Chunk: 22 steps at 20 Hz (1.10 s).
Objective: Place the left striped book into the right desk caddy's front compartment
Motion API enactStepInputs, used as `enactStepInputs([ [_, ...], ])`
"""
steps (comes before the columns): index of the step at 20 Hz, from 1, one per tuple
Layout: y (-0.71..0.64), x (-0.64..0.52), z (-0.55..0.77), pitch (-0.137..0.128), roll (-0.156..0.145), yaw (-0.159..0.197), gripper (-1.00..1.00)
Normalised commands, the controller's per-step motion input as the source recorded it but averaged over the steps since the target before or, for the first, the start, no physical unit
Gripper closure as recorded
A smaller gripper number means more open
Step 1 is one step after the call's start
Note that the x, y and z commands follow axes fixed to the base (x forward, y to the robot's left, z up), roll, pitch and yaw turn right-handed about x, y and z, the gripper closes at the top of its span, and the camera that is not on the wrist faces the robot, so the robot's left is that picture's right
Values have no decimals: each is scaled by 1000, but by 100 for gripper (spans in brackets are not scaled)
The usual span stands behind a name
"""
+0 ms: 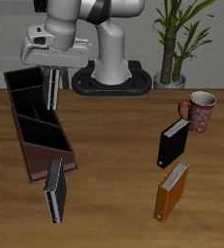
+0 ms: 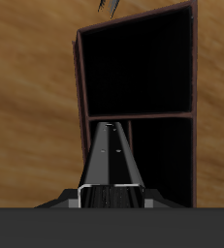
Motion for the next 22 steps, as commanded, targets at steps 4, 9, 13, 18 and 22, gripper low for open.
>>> enactStepInputs([
  [4,-60,56,-76,9,-15,-22,100],
  [9,-9,58,-80,15,4,-17,100],
  [13,-12,63,-141,15,0,-5,100],
  [18,-28,10,-145,27,7,-30,100],
  [22,-55,-72,-107,11,3,-14,100],
])
